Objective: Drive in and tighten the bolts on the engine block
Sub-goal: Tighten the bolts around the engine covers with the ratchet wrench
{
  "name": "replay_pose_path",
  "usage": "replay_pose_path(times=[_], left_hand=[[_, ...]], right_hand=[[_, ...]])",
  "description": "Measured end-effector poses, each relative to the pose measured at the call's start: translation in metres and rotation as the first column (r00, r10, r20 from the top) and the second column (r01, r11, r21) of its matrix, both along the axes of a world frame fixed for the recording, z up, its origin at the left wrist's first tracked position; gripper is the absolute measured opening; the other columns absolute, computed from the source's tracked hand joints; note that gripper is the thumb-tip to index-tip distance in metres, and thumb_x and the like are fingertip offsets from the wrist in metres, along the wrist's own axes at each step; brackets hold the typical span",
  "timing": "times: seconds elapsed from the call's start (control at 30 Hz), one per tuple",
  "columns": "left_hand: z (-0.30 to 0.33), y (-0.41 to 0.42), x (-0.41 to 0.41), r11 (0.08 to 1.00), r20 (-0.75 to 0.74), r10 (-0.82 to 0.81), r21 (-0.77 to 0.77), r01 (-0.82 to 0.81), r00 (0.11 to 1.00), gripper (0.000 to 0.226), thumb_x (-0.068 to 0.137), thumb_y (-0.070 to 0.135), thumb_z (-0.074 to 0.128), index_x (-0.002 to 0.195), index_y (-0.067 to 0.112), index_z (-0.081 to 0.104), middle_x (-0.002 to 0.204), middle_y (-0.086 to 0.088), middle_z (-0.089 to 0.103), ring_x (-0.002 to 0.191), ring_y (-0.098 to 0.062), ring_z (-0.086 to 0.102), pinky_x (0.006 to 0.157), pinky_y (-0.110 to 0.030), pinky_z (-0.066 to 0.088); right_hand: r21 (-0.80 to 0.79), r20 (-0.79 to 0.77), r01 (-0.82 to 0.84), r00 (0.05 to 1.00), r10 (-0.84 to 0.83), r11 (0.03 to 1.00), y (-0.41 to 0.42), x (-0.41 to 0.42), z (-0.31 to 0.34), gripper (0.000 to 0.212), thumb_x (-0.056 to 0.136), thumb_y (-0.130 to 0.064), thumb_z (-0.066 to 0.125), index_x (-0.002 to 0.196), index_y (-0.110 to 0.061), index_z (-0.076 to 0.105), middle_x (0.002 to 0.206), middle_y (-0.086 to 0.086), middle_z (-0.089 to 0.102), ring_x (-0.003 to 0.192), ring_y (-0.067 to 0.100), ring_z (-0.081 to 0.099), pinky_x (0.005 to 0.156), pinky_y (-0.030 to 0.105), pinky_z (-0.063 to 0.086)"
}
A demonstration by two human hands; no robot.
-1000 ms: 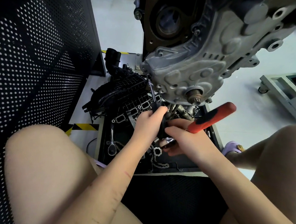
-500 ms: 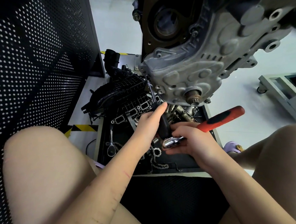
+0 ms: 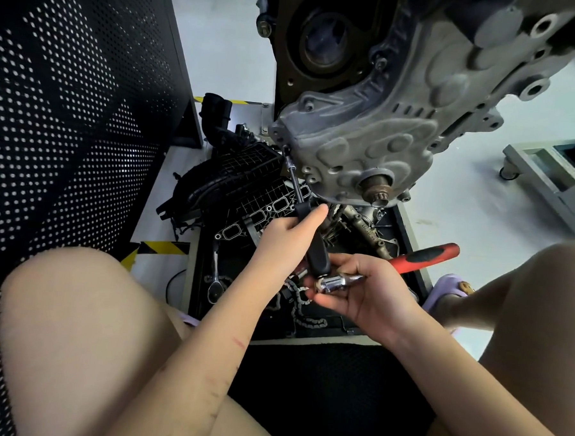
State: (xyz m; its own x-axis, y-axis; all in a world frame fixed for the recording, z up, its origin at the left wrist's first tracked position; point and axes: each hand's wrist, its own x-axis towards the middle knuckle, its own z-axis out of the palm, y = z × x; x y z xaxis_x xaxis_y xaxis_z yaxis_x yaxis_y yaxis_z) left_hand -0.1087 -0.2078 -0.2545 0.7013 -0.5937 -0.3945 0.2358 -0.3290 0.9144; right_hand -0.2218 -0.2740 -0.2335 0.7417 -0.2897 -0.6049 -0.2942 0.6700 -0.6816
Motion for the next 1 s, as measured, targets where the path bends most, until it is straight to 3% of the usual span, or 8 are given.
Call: replay_pose_path(times=[0.1, 0.23, 0.37, 0.57, 0.73, 0.9, 1.0], left_hand=[[0.003, 0.002, 0.005, 0.997, -0.123, -0.077, -0.018, 0.075, 0.989, 0.038, 0.076, 0.059, 0.059, 0.058, 0.027, 0.069, 0.073, 0.005, 0.066, 0.083, -0.020, 0.063, 0.086, -0.037, 0.048], [0.003, 0.003, 0.007, 0.988, -0.109, -0.139, -0.083, 0.130, 0.984, 0.039, 0.085, 0.046, 0.056, 0.049, 0.036, 0.069, 0.054, 0.010, 0.064, 0.055, -0.006, 0.062, 0.068, -0.029, 0.051], [0.001, 0.001, 0.004, 0.998, -0.059, -0.025, -0.064, 0.021, 0.998, 0.037, 0.079, 0.047, 0.062, 0.048, 0.029, 0.067, 0.060, 0.004, 0.062, 0.063, -0.014, 0.058, 0.067, -0.030, 0.044], [-0.005, -0.003, 0.001, 0.998, 0.095, 0.066, 0.004, -0.067, 0.993, 0.041, 0.078, 0.045, 0.063, 0.048, 0.018, 0.056, 0.053, 0.004, 0.053, 0.057, -0.015, 0.050, 0.060, -0.029, 0.040], [-0.006, 0.000, 0.003, 0.990, 0.320, 0.006, 0.133, -0.051, 0.947, 0.047, 0.078, 0.051, 0.058, 0.048, 0.018, 0.046, 0.042, 0.008, 0.045, 0.044, -0.008, 0.043, 0.048, -0.022, 0.035], [-0.001, 0.002, 0.001, 1.000, 0.164, 0.018, 0.017, -0.021, 0.986, 0.041, 0.079, 0.051, 0.059, 0.064, 0.013, 0.059, 0.060, 0.000, 0.056, 0.058, -0.013, 0.053, 0.060, -0.028, 0.041], [0.000, 0.001, 0.000, 0.998, 0.078, 0.060, -0.034, -0.058, 0.995, 0.040, 0.080, 0.050, 0.061, 0.055, 0.018, 0.058, 0.053, 0.009, 0.058, 0.055, -0.006, 0.055, 0.058, -0.019, 0.042]], right_hand=[[0.010, 0.004, -0.007, 1.000, 0.007, 1.000, 0.000, 0.000, 0.000, 0.036, 0.077, 0.004, 0.034, 0.070, 0.002, 0.069, 0.065, 0.023, 0.066, 0.053, 0.028, 0.066, 0.043, 0.023, 0.054], [0.017, 0.008, -0.020, 1.000, 0.020, 1.000, -0.001, -0.001, 0.000, 0.032, 0.080, 0.003, 0.034, 0.079, 0.003, 0.065, 0.065, 0.021, 0.066, 0.054, 0.027, 0.067, 0.043, 0.023, 0.053], [0.010, -0.006, -0.014, 1.000, 0.014, 1.000, -0.001, 0.000, 0.002, 0.030, 0.080, 0.003, 0.033, 0.082, 0.003, 0.063, 0.064, 0.021, 0.067, 0.052, 0.027, 0.067, 0.039, 0.020, 0.050], [0.018, -0.060, 0.005, 0.998, -0.004, 1.000, 0.002, 0.003, -0.001, 0.027, 0.067, 0.001, 0.035, 0.078, 0.001, 0.059, 0.060, 0.020, 0.065, 0.045, 0.025, 0.064, 0.032, 0.016, 0.042], [0.141, -0.060, 0.052, 0.997, -0.043, 0.989, 0.006, 0.005, -0.008, 0.027, 0.057, -0.004, 0.038, 0.078, 0.001, 0.054, 0.060, 0.020, 0.065, 0.045, 0.025, 0.064, 0.031, 0.016, 0.042], [0.153, -0.050, 0.040, 0.998, -0.033, 0.987, 0.005, 0.004, -0.005, 0.023, 0.062, -0.004, 0.039, 0.079, 0.000, 0.054, 0.060, 0.020, 0.065, 0.046, 0.025, 0.064, 0.036, 0.020, 0.049], [0.118, -0.015, 0.019, 1.000, -0.017, 0.993, 0.005, 0.003, 0.001, 0.021, 0.075, -0.001, 0.034, 0.081, 0.003, 0.054, 0.059, 0.021, 0.064, 0.045, 0.025, 0.064, 0.036, 0.021, 0.049]])
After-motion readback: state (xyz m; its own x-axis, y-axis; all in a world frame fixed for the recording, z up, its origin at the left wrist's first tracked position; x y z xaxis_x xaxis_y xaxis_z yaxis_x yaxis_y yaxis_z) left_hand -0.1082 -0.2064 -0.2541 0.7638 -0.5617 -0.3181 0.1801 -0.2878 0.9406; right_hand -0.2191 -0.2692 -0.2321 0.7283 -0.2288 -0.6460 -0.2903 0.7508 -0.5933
